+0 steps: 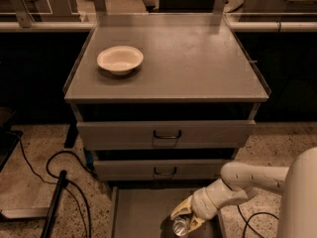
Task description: Place redbull can into bottom drawer
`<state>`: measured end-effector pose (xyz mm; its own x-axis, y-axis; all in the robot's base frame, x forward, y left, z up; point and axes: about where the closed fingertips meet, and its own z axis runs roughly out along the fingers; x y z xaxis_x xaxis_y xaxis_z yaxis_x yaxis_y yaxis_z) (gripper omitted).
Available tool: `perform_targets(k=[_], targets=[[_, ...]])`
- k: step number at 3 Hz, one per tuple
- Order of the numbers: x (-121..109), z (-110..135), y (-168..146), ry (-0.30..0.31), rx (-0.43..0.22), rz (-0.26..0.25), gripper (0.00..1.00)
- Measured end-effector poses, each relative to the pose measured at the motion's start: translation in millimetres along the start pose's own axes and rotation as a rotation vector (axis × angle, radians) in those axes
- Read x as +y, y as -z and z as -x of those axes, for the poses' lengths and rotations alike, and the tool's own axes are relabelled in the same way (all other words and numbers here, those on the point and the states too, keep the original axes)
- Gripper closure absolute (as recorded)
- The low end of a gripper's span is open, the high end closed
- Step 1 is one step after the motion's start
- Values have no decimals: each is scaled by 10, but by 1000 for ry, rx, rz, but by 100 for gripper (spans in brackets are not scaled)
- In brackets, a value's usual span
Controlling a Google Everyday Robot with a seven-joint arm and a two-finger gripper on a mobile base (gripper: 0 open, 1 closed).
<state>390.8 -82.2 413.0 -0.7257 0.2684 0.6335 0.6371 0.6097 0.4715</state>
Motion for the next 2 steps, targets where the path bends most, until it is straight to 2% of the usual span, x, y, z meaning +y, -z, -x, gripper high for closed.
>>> perform_targets(k=[1, 2], targets=[[-18, 183, -333, -38, 2, 15, 100], [74, 399, -784, -38, 47, 31, 100]])
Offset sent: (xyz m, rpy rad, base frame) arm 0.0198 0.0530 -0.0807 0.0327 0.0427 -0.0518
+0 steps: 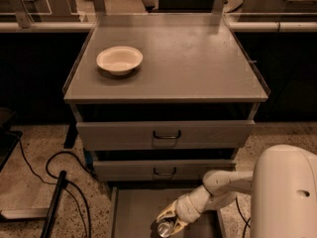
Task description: Place redbull can into bottom drawer
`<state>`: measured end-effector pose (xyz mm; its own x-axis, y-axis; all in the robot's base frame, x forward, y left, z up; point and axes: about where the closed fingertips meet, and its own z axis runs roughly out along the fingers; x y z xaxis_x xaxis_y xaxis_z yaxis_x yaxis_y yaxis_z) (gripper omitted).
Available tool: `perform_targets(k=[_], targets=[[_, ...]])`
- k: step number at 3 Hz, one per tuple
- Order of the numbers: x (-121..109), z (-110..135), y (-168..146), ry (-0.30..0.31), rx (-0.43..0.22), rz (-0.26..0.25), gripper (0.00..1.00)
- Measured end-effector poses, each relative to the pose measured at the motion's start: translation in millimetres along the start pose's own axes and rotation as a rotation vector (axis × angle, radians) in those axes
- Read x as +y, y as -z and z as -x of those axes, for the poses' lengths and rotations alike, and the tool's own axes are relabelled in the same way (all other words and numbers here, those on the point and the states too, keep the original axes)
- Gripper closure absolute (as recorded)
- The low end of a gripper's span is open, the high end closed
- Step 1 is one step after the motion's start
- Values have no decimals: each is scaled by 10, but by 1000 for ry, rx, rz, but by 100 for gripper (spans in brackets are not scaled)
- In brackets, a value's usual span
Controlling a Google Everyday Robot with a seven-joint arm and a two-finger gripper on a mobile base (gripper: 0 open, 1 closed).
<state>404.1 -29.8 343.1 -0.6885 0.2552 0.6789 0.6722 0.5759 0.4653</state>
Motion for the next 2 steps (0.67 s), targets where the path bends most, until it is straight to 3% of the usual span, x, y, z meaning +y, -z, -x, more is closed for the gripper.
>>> perform_targets(k=[2], targets=[[-49, 67, -144, -31, -6, 24, 100]])
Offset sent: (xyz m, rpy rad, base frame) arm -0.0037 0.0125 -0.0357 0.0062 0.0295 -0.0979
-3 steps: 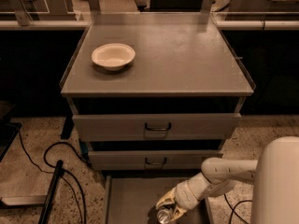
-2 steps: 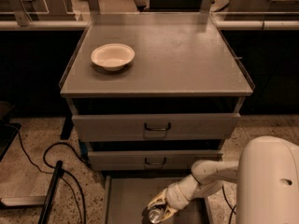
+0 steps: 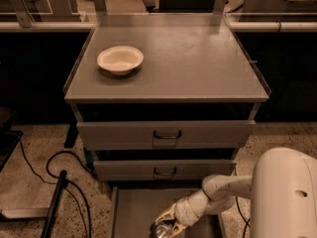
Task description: Place redbull can into bottom drawer
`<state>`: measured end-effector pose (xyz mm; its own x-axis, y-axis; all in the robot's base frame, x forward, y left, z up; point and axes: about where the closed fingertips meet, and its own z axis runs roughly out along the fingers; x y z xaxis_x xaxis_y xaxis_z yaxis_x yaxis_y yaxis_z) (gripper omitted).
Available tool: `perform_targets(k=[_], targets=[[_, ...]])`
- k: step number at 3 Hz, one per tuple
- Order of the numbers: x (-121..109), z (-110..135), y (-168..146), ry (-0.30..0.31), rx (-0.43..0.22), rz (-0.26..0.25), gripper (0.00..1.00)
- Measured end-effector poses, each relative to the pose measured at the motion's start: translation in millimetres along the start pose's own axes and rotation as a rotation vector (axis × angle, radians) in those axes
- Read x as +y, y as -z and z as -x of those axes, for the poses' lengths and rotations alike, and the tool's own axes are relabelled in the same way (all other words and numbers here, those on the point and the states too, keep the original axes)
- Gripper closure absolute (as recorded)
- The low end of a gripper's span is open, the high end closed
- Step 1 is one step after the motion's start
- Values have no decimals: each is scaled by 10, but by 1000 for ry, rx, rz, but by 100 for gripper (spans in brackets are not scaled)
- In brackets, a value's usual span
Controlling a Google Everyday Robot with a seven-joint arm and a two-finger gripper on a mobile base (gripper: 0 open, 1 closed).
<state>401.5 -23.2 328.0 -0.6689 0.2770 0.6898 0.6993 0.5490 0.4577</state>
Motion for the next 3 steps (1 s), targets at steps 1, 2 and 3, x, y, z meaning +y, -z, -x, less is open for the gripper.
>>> perform_targets(k=[1, 2, 3], targets=[[-52, 139, -121, -40, -28, 38, 100], [-110, 288, -159, -73, -65, 71, 100], [-154, 444, -136, -103, -105, 95, 100]])
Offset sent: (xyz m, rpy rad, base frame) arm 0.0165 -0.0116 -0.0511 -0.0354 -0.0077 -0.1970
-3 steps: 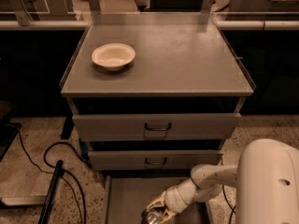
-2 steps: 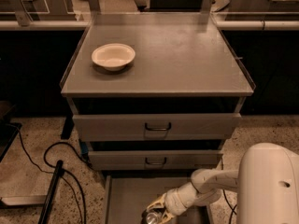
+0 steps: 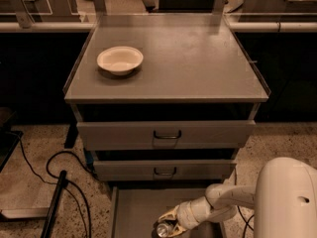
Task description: Place redbull can into bottom drawer
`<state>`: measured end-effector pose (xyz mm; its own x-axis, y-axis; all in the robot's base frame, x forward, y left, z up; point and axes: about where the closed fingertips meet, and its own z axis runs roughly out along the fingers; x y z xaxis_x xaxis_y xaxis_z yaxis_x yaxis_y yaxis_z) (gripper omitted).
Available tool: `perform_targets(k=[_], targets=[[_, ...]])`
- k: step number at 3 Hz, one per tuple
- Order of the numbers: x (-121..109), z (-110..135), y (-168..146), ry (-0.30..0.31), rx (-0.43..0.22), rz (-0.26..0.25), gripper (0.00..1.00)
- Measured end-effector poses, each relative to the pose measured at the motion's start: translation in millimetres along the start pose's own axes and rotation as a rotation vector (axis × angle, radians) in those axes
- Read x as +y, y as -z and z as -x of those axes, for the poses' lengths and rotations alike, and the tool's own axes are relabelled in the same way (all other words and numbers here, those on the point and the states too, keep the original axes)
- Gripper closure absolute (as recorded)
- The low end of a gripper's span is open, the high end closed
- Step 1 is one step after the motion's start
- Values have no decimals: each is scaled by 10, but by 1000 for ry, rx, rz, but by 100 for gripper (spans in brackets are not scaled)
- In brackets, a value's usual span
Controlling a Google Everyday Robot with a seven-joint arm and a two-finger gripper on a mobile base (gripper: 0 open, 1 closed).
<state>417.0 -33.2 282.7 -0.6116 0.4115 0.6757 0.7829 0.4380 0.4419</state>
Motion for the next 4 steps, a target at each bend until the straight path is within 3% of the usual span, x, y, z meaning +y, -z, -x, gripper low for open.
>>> perform_targets(k=[2, 4], targets=[[56, 113, -20, -9, -38, 32, 100], [200, 385, -163, -9, -194, 40, 100]])
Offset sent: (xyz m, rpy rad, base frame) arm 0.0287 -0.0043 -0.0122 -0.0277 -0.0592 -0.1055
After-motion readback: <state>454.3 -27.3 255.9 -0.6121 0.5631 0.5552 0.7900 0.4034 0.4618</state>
